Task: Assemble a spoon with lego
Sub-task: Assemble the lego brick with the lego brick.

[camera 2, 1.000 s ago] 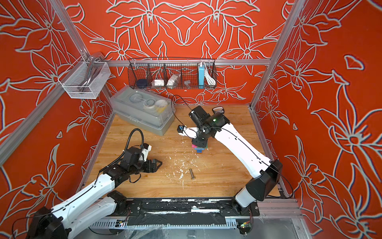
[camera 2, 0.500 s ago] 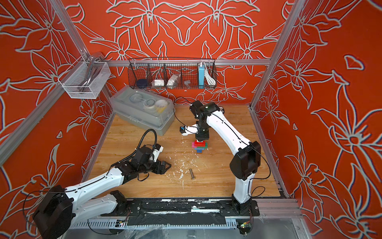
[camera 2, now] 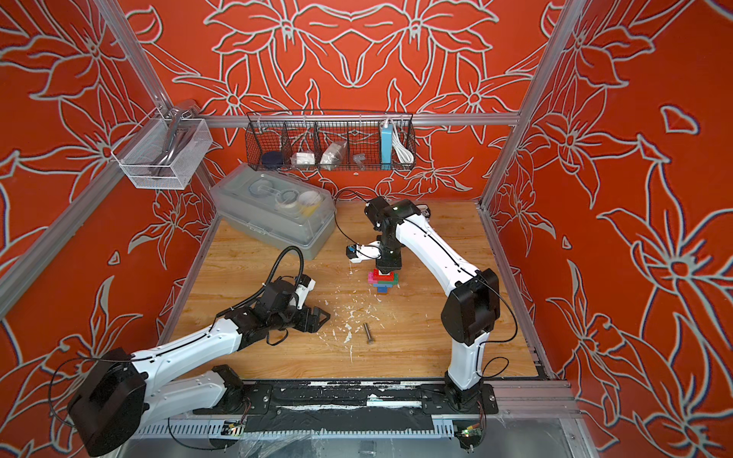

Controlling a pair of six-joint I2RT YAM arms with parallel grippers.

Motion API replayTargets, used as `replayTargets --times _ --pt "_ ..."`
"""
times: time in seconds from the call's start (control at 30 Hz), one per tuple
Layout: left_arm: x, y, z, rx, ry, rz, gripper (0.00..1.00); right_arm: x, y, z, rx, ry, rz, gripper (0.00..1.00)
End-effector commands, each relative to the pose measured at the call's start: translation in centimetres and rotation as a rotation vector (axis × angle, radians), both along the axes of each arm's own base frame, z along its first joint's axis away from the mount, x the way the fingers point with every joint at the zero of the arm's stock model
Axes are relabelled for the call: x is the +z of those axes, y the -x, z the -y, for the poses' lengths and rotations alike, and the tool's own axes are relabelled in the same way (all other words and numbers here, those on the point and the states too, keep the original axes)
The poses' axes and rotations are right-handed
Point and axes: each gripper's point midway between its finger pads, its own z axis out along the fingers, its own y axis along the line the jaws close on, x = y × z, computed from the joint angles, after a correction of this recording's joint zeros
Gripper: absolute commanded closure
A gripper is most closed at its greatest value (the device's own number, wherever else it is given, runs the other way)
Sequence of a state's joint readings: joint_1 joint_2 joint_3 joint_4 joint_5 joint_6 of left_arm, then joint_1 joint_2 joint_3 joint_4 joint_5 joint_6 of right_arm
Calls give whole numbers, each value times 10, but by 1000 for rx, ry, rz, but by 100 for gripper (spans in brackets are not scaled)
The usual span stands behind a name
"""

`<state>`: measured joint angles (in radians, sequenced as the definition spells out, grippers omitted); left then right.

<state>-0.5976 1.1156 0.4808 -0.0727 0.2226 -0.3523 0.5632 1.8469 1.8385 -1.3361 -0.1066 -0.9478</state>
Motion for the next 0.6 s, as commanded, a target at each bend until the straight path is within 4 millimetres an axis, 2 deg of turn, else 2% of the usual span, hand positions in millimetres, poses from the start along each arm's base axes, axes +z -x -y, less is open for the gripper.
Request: replayTargets --times 0.0,0.57 --pt "10 -5 5 -12 3 38 19 -10 -3 2 -13 7 -19 100" --pt "7 -6 3 -15 -20 31 19 -25 -5 2 -23 7 -54 100"
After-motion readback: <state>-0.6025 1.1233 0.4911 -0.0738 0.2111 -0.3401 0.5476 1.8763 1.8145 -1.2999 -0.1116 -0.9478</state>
